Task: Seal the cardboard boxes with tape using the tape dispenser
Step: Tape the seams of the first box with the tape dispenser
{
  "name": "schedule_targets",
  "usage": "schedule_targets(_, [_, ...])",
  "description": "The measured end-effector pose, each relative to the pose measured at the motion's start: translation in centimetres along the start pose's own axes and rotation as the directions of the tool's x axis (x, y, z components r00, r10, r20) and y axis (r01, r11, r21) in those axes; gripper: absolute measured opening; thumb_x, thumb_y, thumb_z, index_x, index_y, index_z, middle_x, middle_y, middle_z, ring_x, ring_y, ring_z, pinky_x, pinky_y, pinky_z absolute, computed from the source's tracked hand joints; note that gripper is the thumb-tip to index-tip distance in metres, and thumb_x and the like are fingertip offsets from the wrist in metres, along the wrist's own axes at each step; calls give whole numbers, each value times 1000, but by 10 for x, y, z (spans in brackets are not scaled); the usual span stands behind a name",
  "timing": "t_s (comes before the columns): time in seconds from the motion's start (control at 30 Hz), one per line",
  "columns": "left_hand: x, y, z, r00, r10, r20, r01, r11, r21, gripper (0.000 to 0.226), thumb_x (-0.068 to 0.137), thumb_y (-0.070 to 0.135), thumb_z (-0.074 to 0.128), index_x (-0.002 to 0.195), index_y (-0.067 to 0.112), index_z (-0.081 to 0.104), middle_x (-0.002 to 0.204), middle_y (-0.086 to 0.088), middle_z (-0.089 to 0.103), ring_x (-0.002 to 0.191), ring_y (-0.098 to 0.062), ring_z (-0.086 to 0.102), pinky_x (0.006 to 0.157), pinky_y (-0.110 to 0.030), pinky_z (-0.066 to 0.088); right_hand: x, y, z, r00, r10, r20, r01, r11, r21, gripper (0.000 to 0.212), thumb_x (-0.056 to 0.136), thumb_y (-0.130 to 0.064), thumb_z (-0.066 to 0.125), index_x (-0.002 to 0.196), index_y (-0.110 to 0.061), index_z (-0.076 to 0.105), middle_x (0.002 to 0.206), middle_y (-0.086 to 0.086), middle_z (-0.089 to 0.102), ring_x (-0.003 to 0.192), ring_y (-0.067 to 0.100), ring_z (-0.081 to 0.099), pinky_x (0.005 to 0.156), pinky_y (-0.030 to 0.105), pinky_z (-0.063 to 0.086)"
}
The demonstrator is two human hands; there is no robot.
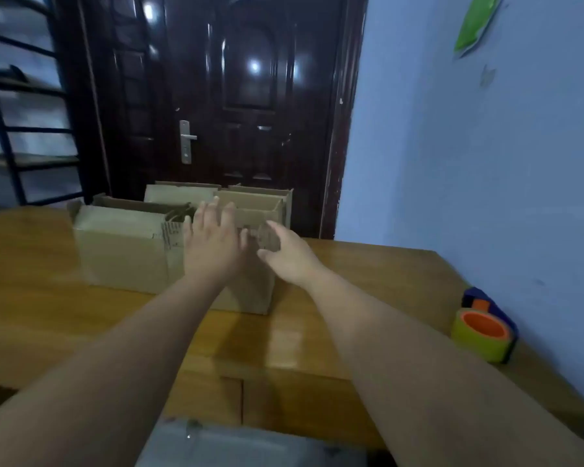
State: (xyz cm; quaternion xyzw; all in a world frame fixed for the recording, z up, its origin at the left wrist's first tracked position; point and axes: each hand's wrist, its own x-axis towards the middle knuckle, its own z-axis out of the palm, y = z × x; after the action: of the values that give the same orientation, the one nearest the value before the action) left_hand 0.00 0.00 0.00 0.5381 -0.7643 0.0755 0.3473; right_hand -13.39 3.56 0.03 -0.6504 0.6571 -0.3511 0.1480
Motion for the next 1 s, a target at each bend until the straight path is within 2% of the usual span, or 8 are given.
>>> schedule_targets(0.13, [9,-37,2,979,-202,32,204,978,-52,61,98,50,30,148,16,25,157,-13,12,145,-30,7,117,-47,10,13,-8,10,997,70,-28,-66,988,139,66,93,-45,55,150,-32,23,156,0,28,142,25,28,113,44,30])
schedule_targets(0.4, [3,-55,18,993,-120,2,120,990,-68,44,96,50,37,130,23,47,155,-13,19,145,-32,1,117,-49,6,14,8,20,992,117,-40,-105,969,225,57,95,-44,51,146,-24,36,146,1,44,134,21,41,103,31,36])
schedule_targets(0.5, [3,-55,17,993,-119,9,120,983,-143,34,95,45,45,121,24,53,156,-11,16,144,-33,-3,116,-51,5,12,17,23,991,134,15,-134,986,97,36,97,-49,45,107,-18,60,104,3,63,97,15,59,81,26,47])
schedule_targets(0.53, [3,-55,17,994,-108,9,108,980,-165,33,95,45,46,119,24,54,156,-10,15,144,-33,-2,116,-51,7,11,19,23,991,132,6,-132,986,97,32,98,-47,44,85,-19,54,82,-1,55,75,11,53,65,23,42])
schedule_targets(0.6, [2,-54,16,995,-99,-5,95,971,-220,36,93,46,50,122,26,51,156,-7,11,143,-31,2,115,-51,13,8,21,19,992,121,-25,-118,988,98,40,99,-42,43,69,-16,39,65,-2,38,57,11,37,53,24,30])
schedule_targets(0.7, [-2,-49,16,977,-213,-7,191,889,-416,63,89,47,55,142,25,30,157,-3,4,143,-30,6,112,-51,22,2,30,8,993,116,-22,-113,986,126,42,99,-43,42,83,-6,53,72,4,48,63,16,45,55,27,33])
schedule_targets(0.8, [-8,-40,14,939,-330,94,309,692,-653,79,89,43,58,150,24,10,155,-6,19,140,-30,22,108,-48,31,-7,42,-5,987,158,-39,-146,967,210,36,100,-41,42,103,-11,61,85,-1,62,74,12,57,57,23,39])
schedule_targets(1.0, [-25,-12,21,971,-153,181,237,648,-724,62,94,42,50,148,24,25,149,-2,35,136,-22,34,104,-37,34,-34,69,-34,954,255,-156,-181,908,377,29,99,-38,45,106,-18,64,97,-2,68,93,15,64,79,30,52])
